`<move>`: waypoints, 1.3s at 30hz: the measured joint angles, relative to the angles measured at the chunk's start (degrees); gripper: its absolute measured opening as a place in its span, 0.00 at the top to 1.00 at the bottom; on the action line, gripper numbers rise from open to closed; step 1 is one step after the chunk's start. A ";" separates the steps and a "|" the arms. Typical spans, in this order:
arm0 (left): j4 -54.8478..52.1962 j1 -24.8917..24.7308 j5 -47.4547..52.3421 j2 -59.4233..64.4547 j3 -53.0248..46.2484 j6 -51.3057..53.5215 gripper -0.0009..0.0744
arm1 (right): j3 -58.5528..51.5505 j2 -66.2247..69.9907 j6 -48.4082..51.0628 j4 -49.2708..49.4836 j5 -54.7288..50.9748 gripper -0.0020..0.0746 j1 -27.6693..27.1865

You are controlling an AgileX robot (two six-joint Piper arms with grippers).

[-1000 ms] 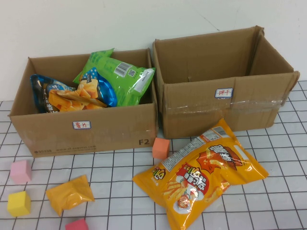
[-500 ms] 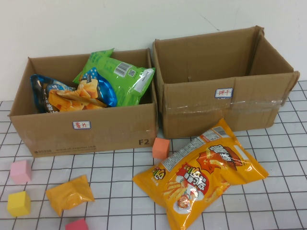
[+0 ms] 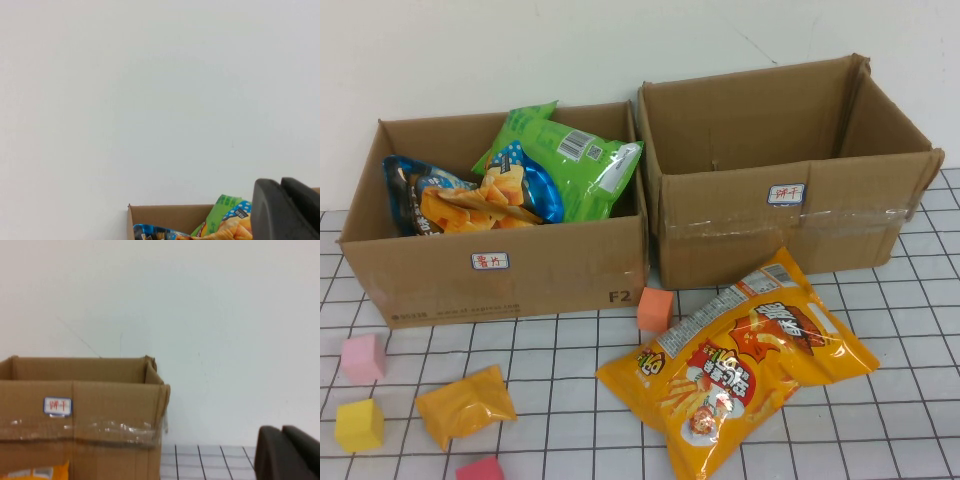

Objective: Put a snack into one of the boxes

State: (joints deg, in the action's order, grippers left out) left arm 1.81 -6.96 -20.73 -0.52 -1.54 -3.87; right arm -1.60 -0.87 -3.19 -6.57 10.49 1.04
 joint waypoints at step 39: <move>0.40 0.00 56.82 17.10 24.27 -3.81 0.99 | 26.58 19.41 17.96 4.84 -39.54 0.97 0.00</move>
State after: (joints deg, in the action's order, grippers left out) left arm 2.21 -6.96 36.10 16.58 22.73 -7.68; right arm 24.98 18.54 14.77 -1.73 -29.05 1.04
